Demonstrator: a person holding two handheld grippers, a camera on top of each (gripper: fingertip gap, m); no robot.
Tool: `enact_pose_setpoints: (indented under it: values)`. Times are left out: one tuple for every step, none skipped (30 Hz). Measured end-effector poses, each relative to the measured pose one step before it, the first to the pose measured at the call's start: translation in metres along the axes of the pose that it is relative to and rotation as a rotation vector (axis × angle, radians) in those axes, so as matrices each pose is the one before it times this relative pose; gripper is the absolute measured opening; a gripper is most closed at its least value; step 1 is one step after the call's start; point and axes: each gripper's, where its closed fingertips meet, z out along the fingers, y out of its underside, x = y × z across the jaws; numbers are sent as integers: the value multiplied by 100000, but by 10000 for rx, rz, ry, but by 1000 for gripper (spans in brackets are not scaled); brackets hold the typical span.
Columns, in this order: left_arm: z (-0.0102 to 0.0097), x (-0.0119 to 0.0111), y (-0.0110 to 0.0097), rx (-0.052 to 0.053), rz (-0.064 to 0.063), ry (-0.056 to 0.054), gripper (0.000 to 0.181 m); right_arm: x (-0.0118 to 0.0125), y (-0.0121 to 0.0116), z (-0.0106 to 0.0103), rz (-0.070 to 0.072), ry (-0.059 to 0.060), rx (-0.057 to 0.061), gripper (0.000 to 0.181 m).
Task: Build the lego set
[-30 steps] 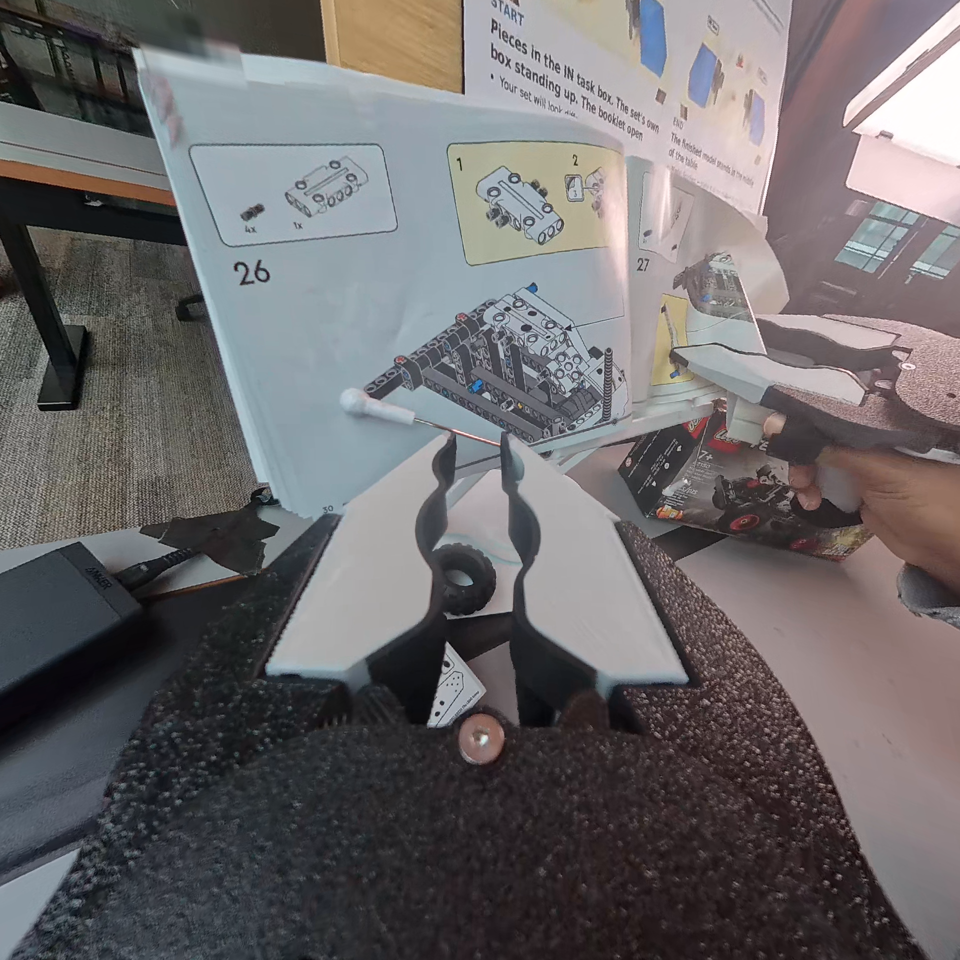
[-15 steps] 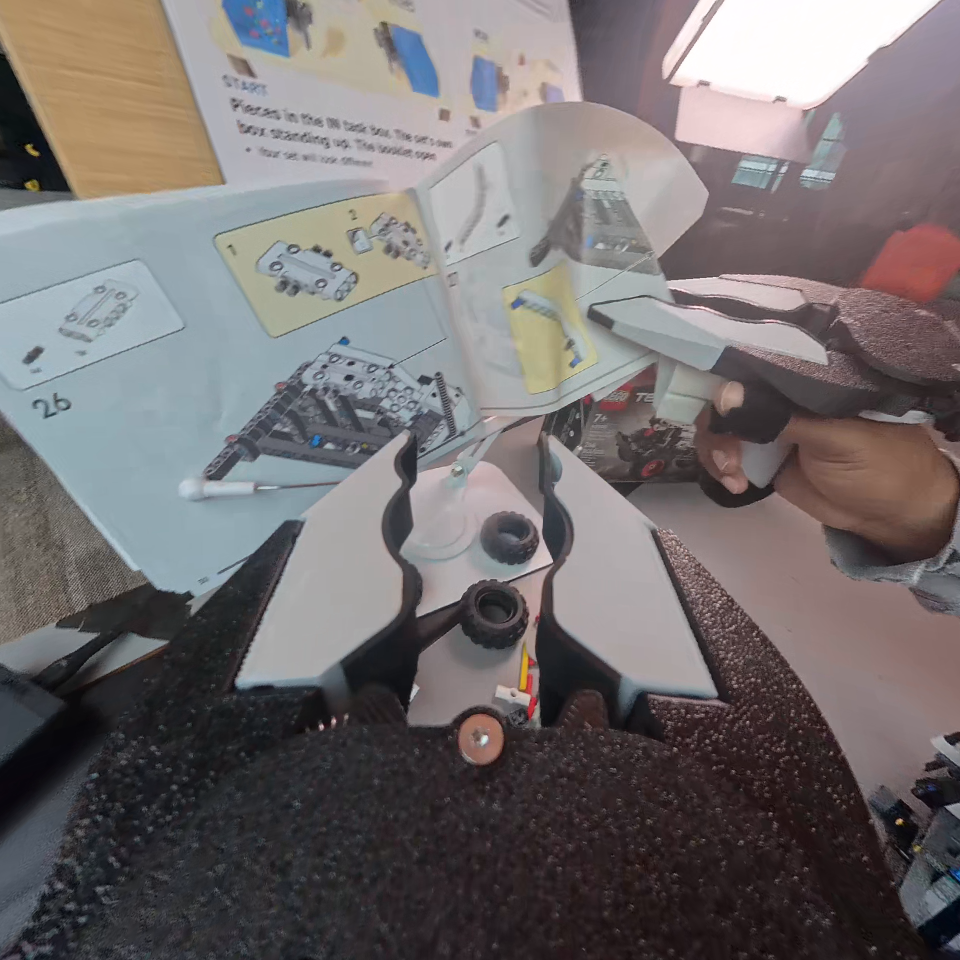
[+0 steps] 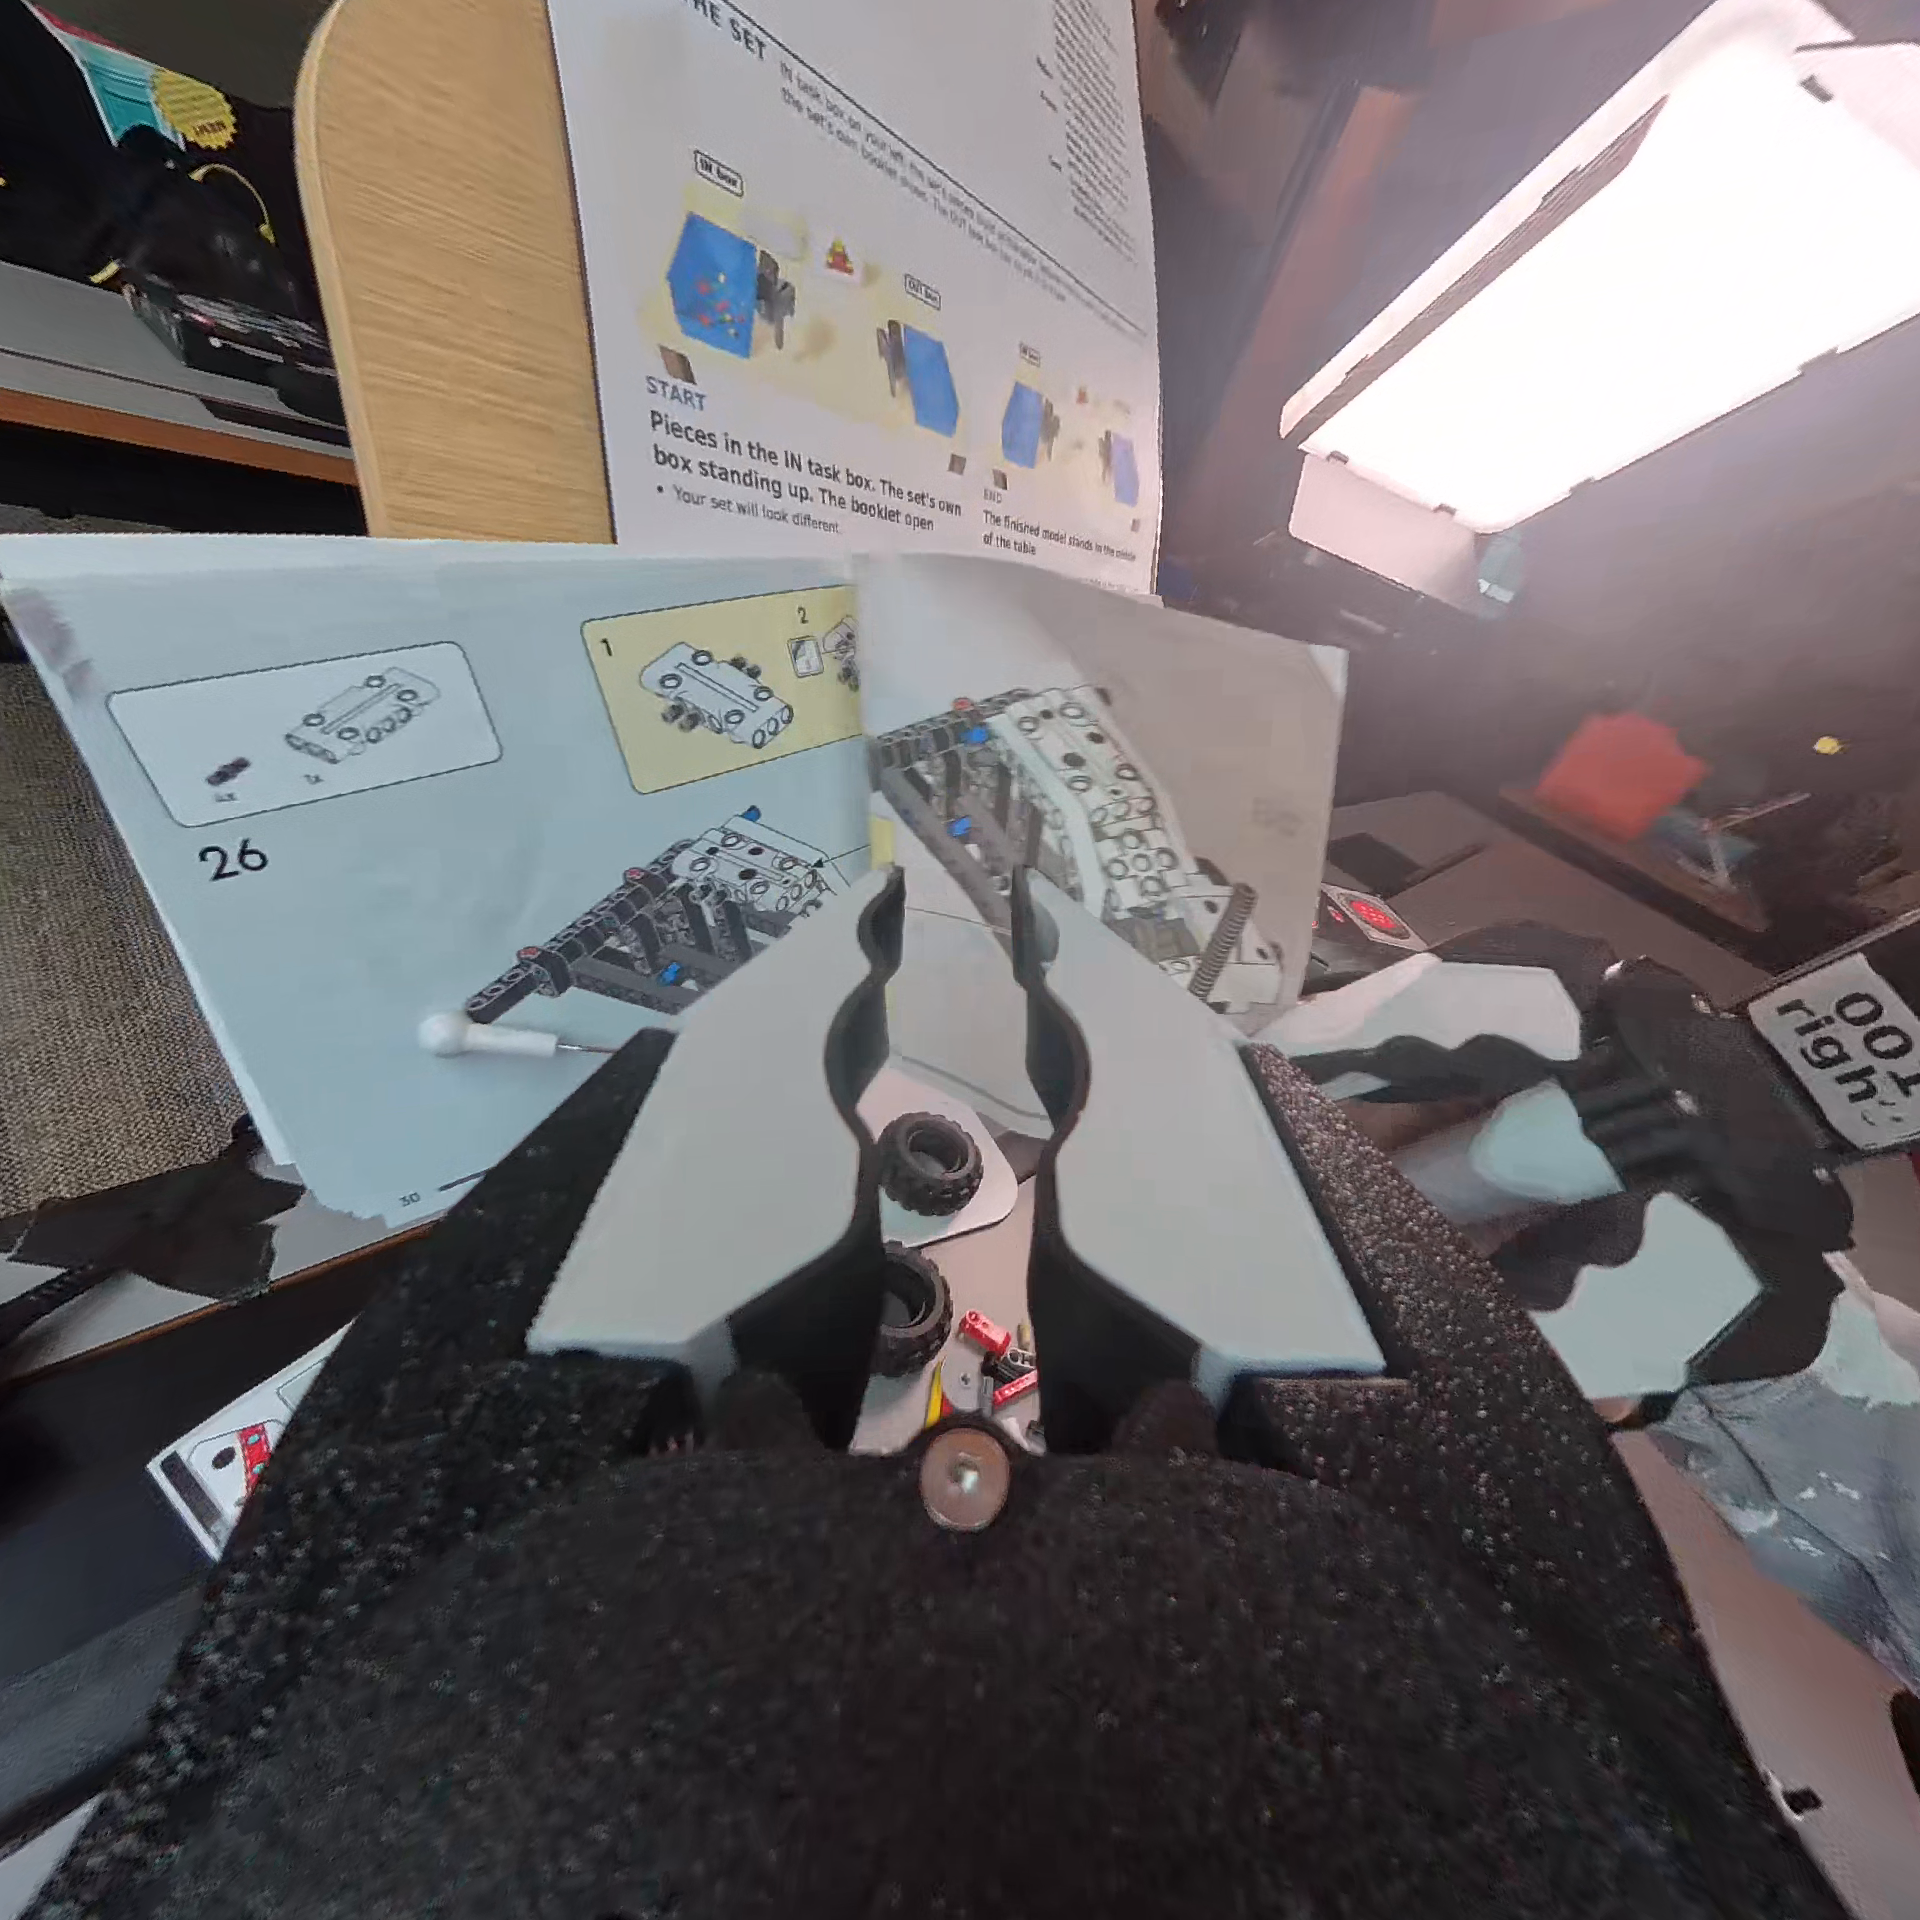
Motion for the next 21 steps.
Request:
enact_pose_setpoints:
  values:
    - [-244,-283,-51,-6,-45,-21,19,-102,-1142,-1152,404,-96,751,47]
    - [-288,-445,-119,17,-59,-133,19,238,-1099,-1192,527,-41,712,45]
    - [-334,-407,-245,61,-68,-131,20,663,-1094,-1240,535,81,673,44]
    - [-392,-228,-352,117,-59,-44,21,1017,-1192,-1265,562,156,689,41]
    - [-434,-213,-439,134,-59,-66,23,1611,-1172,-1184,540,406,613,36]
    - [-488,-179,-569,204,-32,-98,24,2112,-838,-955,399,643,360,32]
    - [-500,-58,-669,269,-28,-76,26,2566,-233,-594,176,940,-28,30]
    - [-498,110,-732,331,-28,-49,26,2293,332,-182,-105,847,-307,32]
    - [-406,399,-705,354,10,61,26,1433,529,165,-172,425,-284,35]
    - [-240,580,-451,238,11,132,26,814,431,345,118,156,-71,34]
    - [-77,636,-110,67,0,151,26,571,604,535,357,122,-114,34]
    - [26,667,73,-13,21,137,27,-14,822,696,359,-86,-228,34]
    - [61,719,95,-1,93,107,27,-854,864,787,199,-407,-248,33]
    - [81,831,65,-12,206,124,27,-1375,844,845,-40,-506,-239,32]
    - [135,870,46,-71,300,119,27,-1660,941,939,-304,-524,-324,32]
    - [182,838,-23,-92,391,74,27,-1820,1090,1062,-470,-550,-461,33]
    - [242,766,-23,-150,445,57,27,-1863,1159,1130,-493,-581,-561,35]
    - [307,516,112,-300,446,-45,27,-1708,1075,1148,-436,-532,-550,39]
    - [371,243,269,-419,442,-134,28,-1624,900,1051,-376,-547,-467,42]
    - [398,134,354,-421,397,-117,30,-1327,805,938,-298,-438,-429,45]
    - [381,-58,342,-330,250,-138,31,-1233,797,786,-237,-455,-418,47]
